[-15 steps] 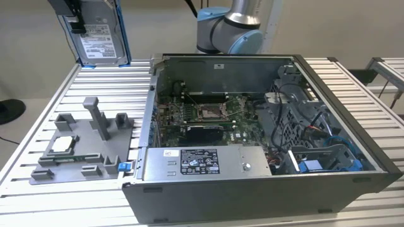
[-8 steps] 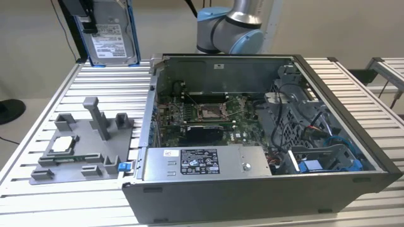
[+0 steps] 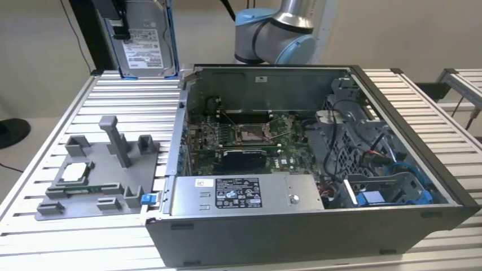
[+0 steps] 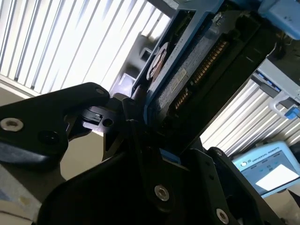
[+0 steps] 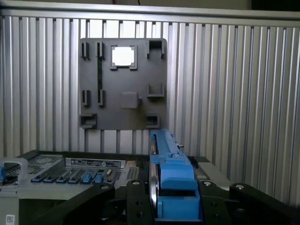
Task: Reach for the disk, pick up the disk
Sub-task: 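Pick up the disk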
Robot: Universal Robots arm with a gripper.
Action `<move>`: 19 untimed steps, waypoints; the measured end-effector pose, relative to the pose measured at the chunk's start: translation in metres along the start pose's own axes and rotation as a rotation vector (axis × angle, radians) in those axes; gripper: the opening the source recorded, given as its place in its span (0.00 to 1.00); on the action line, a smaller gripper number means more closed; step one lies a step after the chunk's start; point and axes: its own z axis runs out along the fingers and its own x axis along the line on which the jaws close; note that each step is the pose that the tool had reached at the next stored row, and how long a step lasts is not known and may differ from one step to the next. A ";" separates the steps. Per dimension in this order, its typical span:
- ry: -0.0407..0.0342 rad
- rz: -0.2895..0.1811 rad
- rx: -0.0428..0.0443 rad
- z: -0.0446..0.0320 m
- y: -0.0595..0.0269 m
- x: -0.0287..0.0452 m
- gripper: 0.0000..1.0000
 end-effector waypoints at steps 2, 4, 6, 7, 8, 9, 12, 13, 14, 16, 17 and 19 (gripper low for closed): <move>-0.0013 0.000 -0.0016 -0.0001 -0.0059 0.0001 0.00; -0.0022 0.000 -0.0033 -0.0002 -0.0116 0.0001 0.00; -0.0028 0.000 -0.0046 -0.0003 -0.0166 0.0002 0.00; -0.0030 0.000 -0.0053 -0.0004 -0.0191 0.0002 0.00; -0.0034 0.000 -0.0059 -0.0004 -0.0217 0.0003 0.00; -0.0035 0.000 -0.0065 -0.0005 -0.0242 0.0003 0.00; -0.0043 0.000 -0.0081 -0.0006 -0.0311 0.0004 0.00; -0.0045 0.000 -0.0085 -0.0006 -0.0332 0.0004 0.00; -0.0047 0.000 -0.0090 -0.0007 -0.0353 0.0004 0.00; -0.0052 -0.001 -0.0100 -0.0008 -0.0396 0.0005 0.00; -0.0055 -0.001 -0.0104 -0.0008 -0.0420 0.0005 0.00; -0.0061 -0.001 -0.0115 -0.0009 -0.0468 0.0006 0.00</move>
